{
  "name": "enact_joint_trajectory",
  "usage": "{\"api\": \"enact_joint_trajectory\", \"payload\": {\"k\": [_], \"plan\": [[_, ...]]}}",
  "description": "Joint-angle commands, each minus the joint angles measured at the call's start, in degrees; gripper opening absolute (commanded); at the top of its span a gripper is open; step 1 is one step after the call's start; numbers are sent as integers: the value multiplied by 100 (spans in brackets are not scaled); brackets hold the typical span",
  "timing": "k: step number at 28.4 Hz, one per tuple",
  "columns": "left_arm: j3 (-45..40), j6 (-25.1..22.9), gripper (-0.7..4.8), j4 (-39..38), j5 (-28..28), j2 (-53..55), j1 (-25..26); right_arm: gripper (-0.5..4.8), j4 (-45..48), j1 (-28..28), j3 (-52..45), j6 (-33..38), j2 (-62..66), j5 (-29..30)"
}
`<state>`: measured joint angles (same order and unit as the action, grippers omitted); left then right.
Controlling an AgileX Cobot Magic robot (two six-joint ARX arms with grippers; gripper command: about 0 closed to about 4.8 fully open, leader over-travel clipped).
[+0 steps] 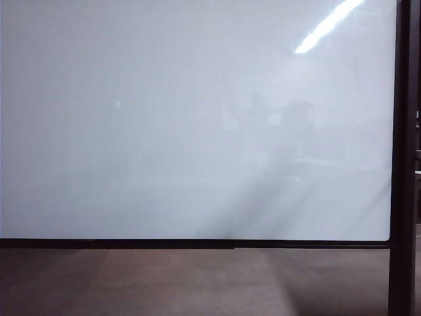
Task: Reach to the right to find the marker pen, pick it up, and write the number 2 on the whiteboard.
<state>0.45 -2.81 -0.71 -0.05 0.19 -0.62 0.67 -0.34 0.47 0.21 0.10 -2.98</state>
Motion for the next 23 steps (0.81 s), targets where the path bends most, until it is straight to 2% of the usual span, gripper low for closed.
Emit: {"api": "enact_joint_trajectory", "payload": {"k": [1, 9, 11, 13, 17, 23], "plan": [[7, 0, -5, 76, 7, 7, 0, -1, 61, 4, -9, 20, 2, -11], [22, 9, -5, 81, 0, 4, 0, -2, 70, 7, 61, 24, 2, -9], [125, 245, -5, 79, -151, 7, -2, -2, 42, 7, 297, 22, 2, -15], [343, 463, -5, 55, -188, 7, -2, -2, -72, 7, 627, 22, 2, -203], [1043, 494, -5, -238, -188, 118, -2, -2, -234, 7, 1246, 22, 83, -352], [2173, 476, -5, -472, -63, 1193, -2, -2, -170, 4, 2059, 20, 898, -354]]}}
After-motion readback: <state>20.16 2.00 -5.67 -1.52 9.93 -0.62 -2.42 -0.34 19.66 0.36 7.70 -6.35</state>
